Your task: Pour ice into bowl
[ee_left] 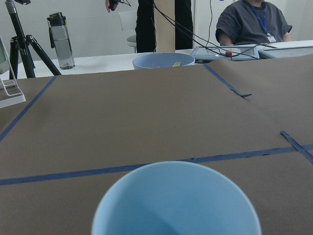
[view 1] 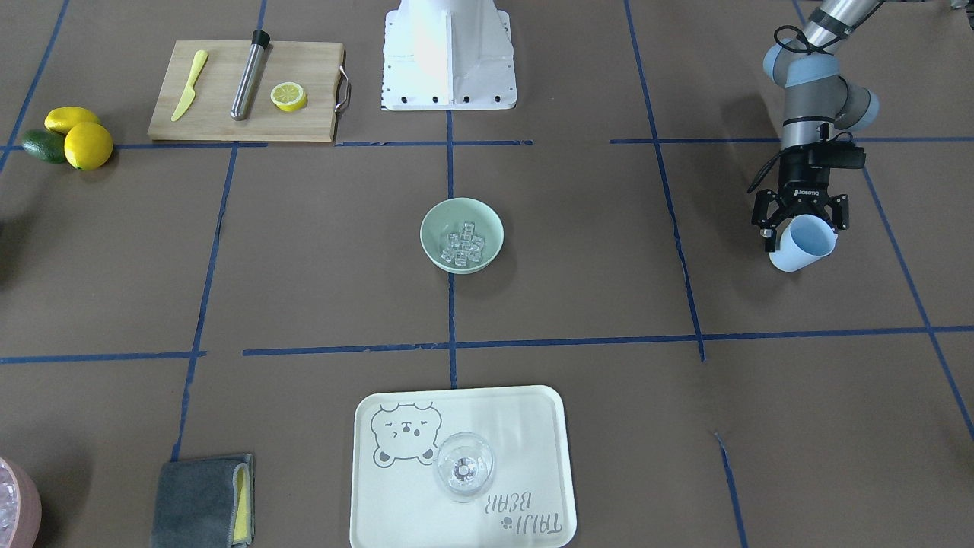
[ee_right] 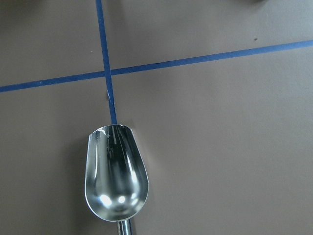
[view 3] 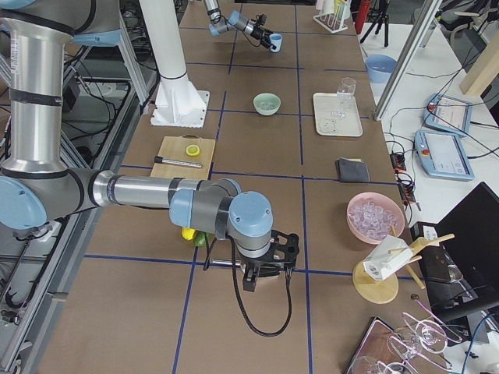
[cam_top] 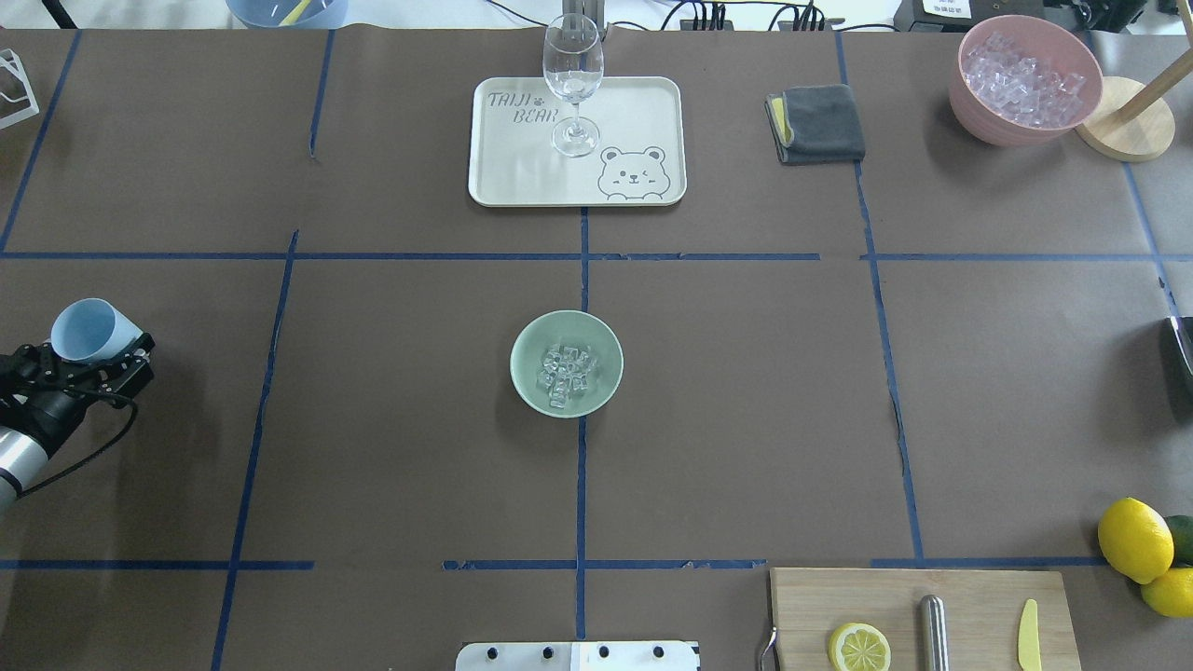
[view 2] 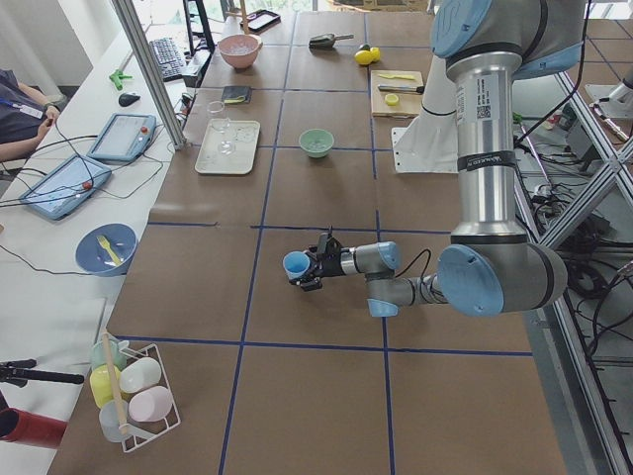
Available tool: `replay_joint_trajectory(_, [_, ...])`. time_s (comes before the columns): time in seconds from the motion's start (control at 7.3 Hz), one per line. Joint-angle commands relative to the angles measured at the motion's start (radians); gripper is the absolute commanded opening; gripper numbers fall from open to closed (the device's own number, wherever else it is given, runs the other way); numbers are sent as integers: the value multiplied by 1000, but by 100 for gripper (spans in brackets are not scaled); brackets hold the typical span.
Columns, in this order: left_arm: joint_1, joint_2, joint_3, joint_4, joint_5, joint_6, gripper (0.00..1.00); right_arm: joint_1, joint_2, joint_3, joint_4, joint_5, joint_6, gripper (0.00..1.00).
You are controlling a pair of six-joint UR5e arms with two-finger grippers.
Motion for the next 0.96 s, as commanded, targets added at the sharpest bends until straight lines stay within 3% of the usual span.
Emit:
replay_joint_trajectory(0.0, [-1, 2, -18, -21, 65, 1, 100, 0, 3, -1, 0, 0, 1, 100])
replay_joint_trajectory(0.27, [-1, 8, -19, -117, 175, 12, 100, 0, 7, 0, 0, 0, 3, 100])
replay_joint_trajectory(0.55, [-3, 18, -38, -148, 190, 36, 100, 0, 8, 0, 0, 0, 3, 100])
replay_joint_trajectory(0.68, [-6, 18, -79, -153, 150, 155, 100, 0, 10, 0, 0, 0, 3, 100])
replay_joint_trajectory(0.82, [-56, 34, -82, -151, -25, 208, 100, 0, 10, 0, 0, 0, 3, 100])
